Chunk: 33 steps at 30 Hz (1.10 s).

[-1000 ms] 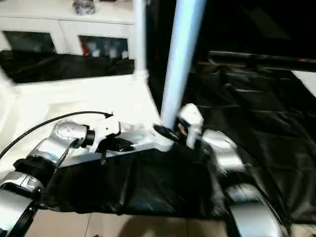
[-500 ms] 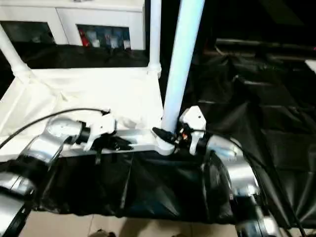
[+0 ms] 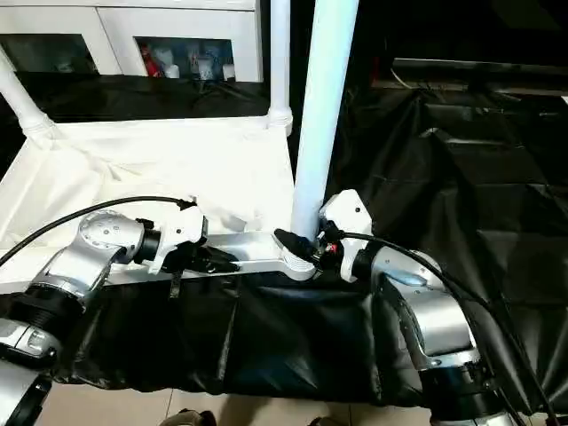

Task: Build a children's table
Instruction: Insert table leg to table base

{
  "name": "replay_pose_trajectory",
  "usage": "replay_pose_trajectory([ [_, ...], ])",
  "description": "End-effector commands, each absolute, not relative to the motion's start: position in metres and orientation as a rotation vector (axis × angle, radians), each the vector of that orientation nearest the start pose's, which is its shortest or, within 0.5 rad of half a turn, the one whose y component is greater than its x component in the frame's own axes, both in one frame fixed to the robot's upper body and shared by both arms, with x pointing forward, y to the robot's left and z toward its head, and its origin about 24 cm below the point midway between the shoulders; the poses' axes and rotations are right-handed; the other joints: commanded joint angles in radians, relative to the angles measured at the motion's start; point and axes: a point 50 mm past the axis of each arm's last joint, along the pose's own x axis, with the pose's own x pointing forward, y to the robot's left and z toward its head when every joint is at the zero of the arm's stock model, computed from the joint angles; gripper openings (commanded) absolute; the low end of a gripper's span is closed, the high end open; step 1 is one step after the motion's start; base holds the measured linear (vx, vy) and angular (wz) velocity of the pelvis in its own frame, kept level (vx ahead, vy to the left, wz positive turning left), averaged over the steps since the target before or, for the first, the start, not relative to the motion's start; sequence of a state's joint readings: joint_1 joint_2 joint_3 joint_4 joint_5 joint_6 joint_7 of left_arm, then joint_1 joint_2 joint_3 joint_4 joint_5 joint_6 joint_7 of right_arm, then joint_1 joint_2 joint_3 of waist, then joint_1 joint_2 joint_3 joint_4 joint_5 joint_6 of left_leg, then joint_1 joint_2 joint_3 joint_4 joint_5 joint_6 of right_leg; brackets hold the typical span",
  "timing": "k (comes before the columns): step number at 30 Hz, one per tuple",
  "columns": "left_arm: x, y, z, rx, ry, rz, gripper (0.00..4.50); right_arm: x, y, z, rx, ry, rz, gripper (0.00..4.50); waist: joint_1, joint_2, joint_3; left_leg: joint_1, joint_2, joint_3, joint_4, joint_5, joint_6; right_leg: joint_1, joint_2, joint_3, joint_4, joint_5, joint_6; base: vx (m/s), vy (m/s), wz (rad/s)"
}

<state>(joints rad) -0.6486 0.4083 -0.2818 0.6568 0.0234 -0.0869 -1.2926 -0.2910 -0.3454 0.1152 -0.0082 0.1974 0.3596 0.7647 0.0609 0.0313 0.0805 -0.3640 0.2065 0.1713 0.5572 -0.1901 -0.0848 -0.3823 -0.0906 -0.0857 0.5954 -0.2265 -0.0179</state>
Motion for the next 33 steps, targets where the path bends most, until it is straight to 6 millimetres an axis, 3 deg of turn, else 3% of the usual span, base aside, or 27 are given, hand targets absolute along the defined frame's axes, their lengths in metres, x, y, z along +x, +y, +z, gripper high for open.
replay_pose_trajectory([
  [1, 0.328, 0.136, 0.072, 0.543, 0.323, -1.397, 0.0, 0.276, -0.129, 0.05, -0.124, 0.331, 0.952, 1.88, -0.006, -0.005, -0.049, 0.009, 0.028, 0.0, -0.06, -0.108, 0.059, 0.047, -0.058, 0.054, -0.059, -0.016, -0.225, 0.0, 0.0, 0.0],
  [7, 0.328, 0.138, 0.073, 0.527, 0.315, -1.385, 0.0, 0.278, -0.13, 0.041, -0.16, 0.322, 0.956, 1.88, -0.005, -0.008, -0.054, 0.009, 0.028, 0.0, -0.063, -0.144, 0.039, 0.047, -0.059, 0.057, -0.062, -0.074, -0.214, 0.0, 0.0, 0.0],
  [8, 0.328, 0.139, 0.074, 0.527, 0.312, -1.388, 0.0, 0.279, -0.132, 0.038, -0.168, 0.323, 0.982, 1.88, -0.004, -0.016, -0.06, 0.01, 0.028, 0.001, -0.061, -0.142, 0.039, 0.049, -0.059, 0.058, -0.061, -0.072, -0.214, 0.0, 0.0, 0.0],
  [12, 0.328, 0.14, 0.074, 0.529, 0.305, -1.398, 0.0, 0.28, -0.133, 0.038, -0.162, 0.307, 1.022, 1.88, -0.004, -0.014, -0.066, 0.009, 0.025, 0.002, -0.055, -0.107, 0.054, 0.051, -0.056, 0.059, -0.052, 0.0, -0.23, 0.0, 0.0, 0.0],
  [14, 0.328, 0.14, 0.074, 0.52, 0.31, -1.418, 0.0, 0.282, -0.135, 0.037, -0.152, 0.302, 1.033, 1.88, -0.003, -0.022, -0.074, 0.007, 0.023, 0.002, -0.049, -0.067, 0.074, 0.056, -0.054, 0.058, -0.042, 0.063, -0.243, 0.0, 0.0, 0.0],
  [21, 0.326, 0.139, 0.071, 0.521, 0.338, -1.457, 0.0, 0.288, -0.14, 0.027, -0.136, 0.32, 1.058, 1.88, 0.0, -0.023, -0.077, 0.008, 0.023, 0.005, -0.045, -0.086, 0.081, 0.053, -0.054, 0.059, -0.042, 0.031, -0.259, 0.0, 0.0, 0.0],
  [26, 0.332, 0.132, 0.067, 0.511, 0.341, -1.372, 0.0, 0.291, -0.141, 0.014, -0.131, 0.356, 0.978, 1.88, -0.002, -0.024, -0.08, 0.012, 0.026, 0.006, -0.045, -0.102, 0.073, 0.052, -0.052, 0.06, -0.042, 0.035, -0.263, 0.0, 0.0, 0.0],
  [28, 0.335, 0.127, 0.064, 0.524, 0.357, -1.308, 0.0, 0.294, -0.14, 0.007, -0.146, 0.367, 0.903, 1.88, -0.003, -0.025, -0.073, 0.016, 0.026, 0.005, -0.052, -0.161, 0.051, 0.047, -0.053, 0.06, -0.053, -0.058, -0.249, 0.0, 0.0, 0.0],
  [29, 0.341, 0.118, 0.063, 0.521, 0.363, -1.225, 0.0, 0.297, -0.137, 0.002, -0.142, 0.377, 0.814, 1.88, -0.005, -0.032, -0.067, 0.025, 0.027, 0.005, -0.06, -0.25, 0.016, 0.042, -0.055, 0.061, -0.069, -0.225, -0.217, 0.0, 0.0, 0.0],
  [30, 0.345, 0.111, 0.064, 0.504, 0.355, -1.169, 0.0, 0.3, -0.133, -0.001, -0.117, 0.38, 0.757, 1.88, -0.007, -0.031, -0.063, 0.027, 0.026, 0.004, -0.062, -0.278, 0.004, 0.038, -0.056, 0.062, -0.072, -0.286, -0.205, 0.0, 0.0, 0.0],
  [31, 0.347, 0.107, 0.065, 0.492, 0.349, -1.137, 0.0, 0.301, -0.13, -0.002, -0.1, 0.382, 0.726, 1.88, -0.007, -0.03, -0.057, 0.038, 0.025, 0.001, -0.064, -0.337, -0.017, 0.03, -0.06, 0.063, -0.086, -0.412, -0.174, 0.0, 0.0, 0.0],
  [33, 0.35, 0.096, 0.067, 0.462, 0.342, -1.089, 0.0, 0.306, -0.122, -0.004, -0.052, 0.386, 0.658, 1.88, -0.007, -0.033, -0.062, 0.041, 0.024, -0.006, -0.065, -0.358, -0.023, 0.03, -0.061, 0.065, -0.092, -0.463, -0.147, 0.0, 0.0, 0.0],
])
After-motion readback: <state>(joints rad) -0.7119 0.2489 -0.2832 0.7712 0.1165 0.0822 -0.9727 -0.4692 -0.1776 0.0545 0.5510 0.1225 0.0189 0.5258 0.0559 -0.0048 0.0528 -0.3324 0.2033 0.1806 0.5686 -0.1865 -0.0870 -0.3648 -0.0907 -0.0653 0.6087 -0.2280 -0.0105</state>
